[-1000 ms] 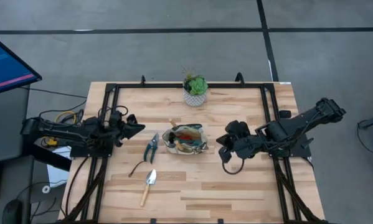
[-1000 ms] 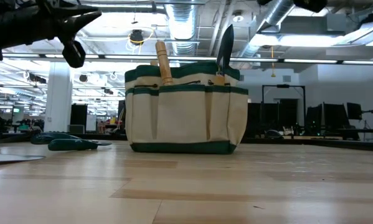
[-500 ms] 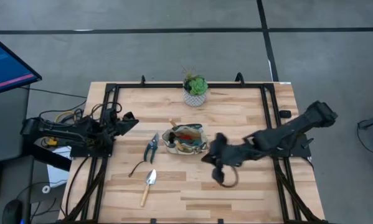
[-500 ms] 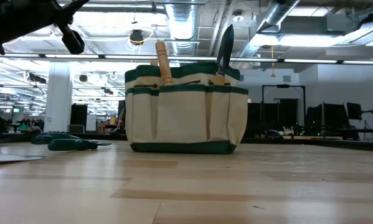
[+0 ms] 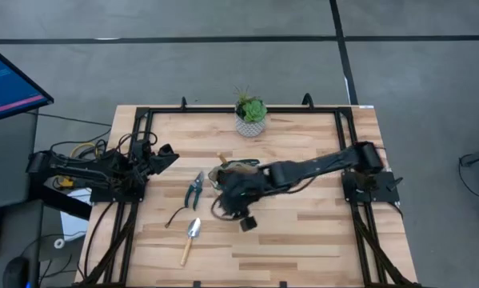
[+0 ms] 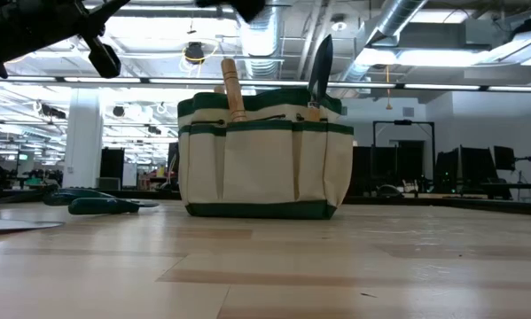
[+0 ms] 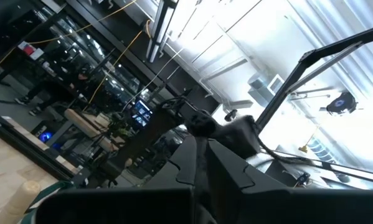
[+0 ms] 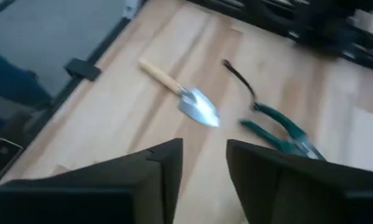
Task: Pick & Place Garden tools in Gardening bag
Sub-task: Put the trowel into the gardening bag
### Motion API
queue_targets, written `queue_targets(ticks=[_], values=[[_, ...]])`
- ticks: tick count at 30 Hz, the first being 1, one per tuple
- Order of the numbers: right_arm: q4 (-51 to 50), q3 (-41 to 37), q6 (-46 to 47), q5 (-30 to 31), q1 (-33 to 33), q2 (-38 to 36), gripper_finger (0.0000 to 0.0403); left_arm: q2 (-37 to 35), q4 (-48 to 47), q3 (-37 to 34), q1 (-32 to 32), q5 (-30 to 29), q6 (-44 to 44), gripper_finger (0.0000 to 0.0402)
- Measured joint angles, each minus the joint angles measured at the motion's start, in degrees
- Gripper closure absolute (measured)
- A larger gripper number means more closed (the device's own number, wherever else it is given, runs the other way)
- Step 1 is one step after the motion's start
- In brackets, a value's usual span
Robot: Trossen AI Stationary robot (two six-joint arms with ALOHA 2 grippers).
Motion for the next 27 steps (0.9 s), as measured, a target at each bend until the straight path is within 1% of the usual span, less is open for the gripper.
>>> queue_targets(ticks=[3, 9, 13, 17, 19, 22, 24, 27], values=[[-2.72, 7.5, -0.82, -2.23, 1.25, 5.55, 0.0264, 0.0, 0.0, 0.0, 0.0, 0.02, 0.03, 0.0394], [-4.09, 20.02, -4.25, -2.62, 4.12, 15.06, 0.0233, 0.02, 0.0, 0.0, -0.02, 0.05, 0.05, 0.0394], [-5.46, 27.55, -4.25, -2.25, 5.36, 20.86, 0.0221, 0.04, 0.06, 0.0, -0.02, 0.09, 0.05, 0.0394], [-5.93, 35.08, -5.49, -2.2, 5.93, 26.27, 0.0219, 0.15, 0.17, 0.0, 0.0, 0.09, 0.05, 0.0394], [-2.77, 33.94, -5.32, -2.1, 5.82, 27.01, 0.0223, 0.23, 0.1, 0.0, -0.02, 0.09, 0.05, 0.0394], [-2.79, 33.82, -3.53, -2.1, 5.63, 28.5, 0.023, 0.26, 0.1, 0.0, -0.01, 0.08, 0.06, 0.0394], [-6.05, 33.66, -2.59, -2.35, 5.47, 28.45, 0.0233, 0.26, 0.14, 0.0, -0.01, 0.07, 0.05, 0.0394], [-8.28, 33.75, -1.12, -3.06, 5.5, 27.79, 0.0235, 0.26, 0.22, 0.0, -0.01, 0.07, 0.06, 0.0394]])
